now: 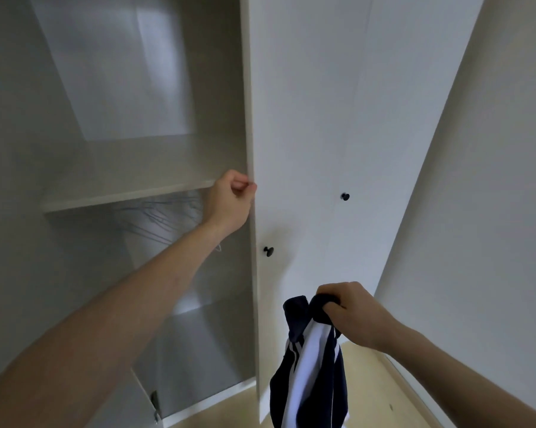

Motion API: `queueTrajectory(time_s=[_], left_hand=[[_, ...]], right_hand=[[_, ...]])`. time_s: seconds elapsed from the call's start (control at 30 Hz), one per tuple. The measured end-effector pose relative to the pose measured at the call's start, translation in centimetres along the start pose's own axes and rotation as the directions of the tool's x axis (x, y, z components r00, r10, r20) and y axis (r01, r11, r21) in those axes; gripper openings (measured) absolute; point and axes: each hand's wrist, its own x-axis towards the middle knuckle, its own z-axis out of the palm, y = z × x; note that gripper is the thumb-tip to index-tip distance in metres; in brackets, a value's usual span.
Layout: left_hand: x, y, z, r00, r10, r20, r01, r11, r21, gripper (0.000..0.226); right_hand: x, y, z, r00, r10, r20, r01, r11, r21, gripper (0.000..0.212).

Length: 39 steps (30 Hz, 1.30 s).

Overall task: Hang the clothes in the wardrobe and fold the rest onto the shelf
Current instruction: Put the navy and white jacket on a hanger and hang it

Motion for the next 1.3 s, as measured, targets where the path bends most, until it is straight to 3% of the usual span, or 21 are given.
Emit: queueTrajectory(time_s=[0.2, 0.37, 0.47, 0.63, 0.8, 0.87, 0.93, 1.03, 1.13, 1.2, 1.23, 1.3], left_hand=[[-3.5, 4.1, 2.5, 0.988, 0.095, 0.118, -0.091, 0.995, -0.042, 0.016], [-6.1, 7.0, 5.6, 0.958, 0.091, 0.271, -0.097, 0.995, 0.011, 0.022], [-8.1, 9.1, 7.5, 0.936, 0.123, 0.329, -0.133, 0.991, 0.008, 0.007], [-10.7, 12.6, 10.5, 0.845, 0.124, 0.52, -0.142, 0.99, -0.005, 0.037], [-12.1, 12.0, 11.8, 0.813, 0.019, 0.581, -0.062, 0.997, 0.053, 0.038], [-13.1, 10.1, 11.6, 0.794, -0.098, 0.599, 0.015, 0.99, 0.141, 0.037], [-14.6, 7.2, 11.3, 0.741, -0.249, 0.623, 0.087, 0.956, 0.279, 0.044], [-17.8, 2.6, 11.4, 0.631, -0.455, 0.628, 0.184, 0.874, 0.449, 0.061], [-21.2, -0.2, 12.1, 0.427, -0.655, 0.623, 0.463, 0.75, 0.471, 0.064], [-23.1, -1.2, 12.6, 0.299, -0.705, 0.643, 0.602, 0.662, 0.446, 0.06], [-24.2, -1.4, 12.9, 0.267, -0.707, 0.655, 0.653, 0.633, 0.417, 0.051], [-26.1, -1.6, 13.6, 0.295, -0.693, 0.658, 0.711, 0.619, 0.333, 0.025]], right_hand=[[-1.9, 1.0, -0.4, 0.997, -0.041, 0.059, 0.04, 0.999, 0.01, 0.021], [-3.3, 1.4, -1.5, 0.993, -0.066, 0.093, 0.066, 0.998, 0.005, 0.04], [-4.1, 2.1, -2.4, 0.991, -0.079, 0.104, 0.078, 0.997, 0.013, 0.036], [-5.4, 3.4, -4.1, 0.99, -0.108, 0.088, 0.108, 0.994, 0.0, 0.045], [-6.4, 4.7, -5.7, 0.985, -0.16, 0.062, 0.164, 0.984, -0.071, 0.039], [-7.0, 5.5, -6.4, 0.981, -0.185, 0.058, 0.19, 0.977, -0.098, 0.029], [-7.5, 6.4, -6.8, 0.973, -0.211, 0.088, 0.221, 0.969, -0.115, 0.026], [-8.3, 8.0, -7.2, 0.944, -0.294, 0.147, 0.313, 0.942, -0.125, 0.037], [-8.7, 9.5, -7.3, 0.916, -0.373, 0.15, 0.393, 0.91, -0.134, 0.04], [-8.8, 10.3, -7.3, 0.905, -0.404, 0.13, 0.419, 0.9, -0.119, 0.041], [-8.8, 10.6, -7.3, 0.903, -0.411, 0.127, 0.425, 0.898, -0.113, 0.041], [-9.0, 11.4, -7.4, 0.899, -0.411, 0.149, 0.428, 0.896, -0.116, 0.04]])
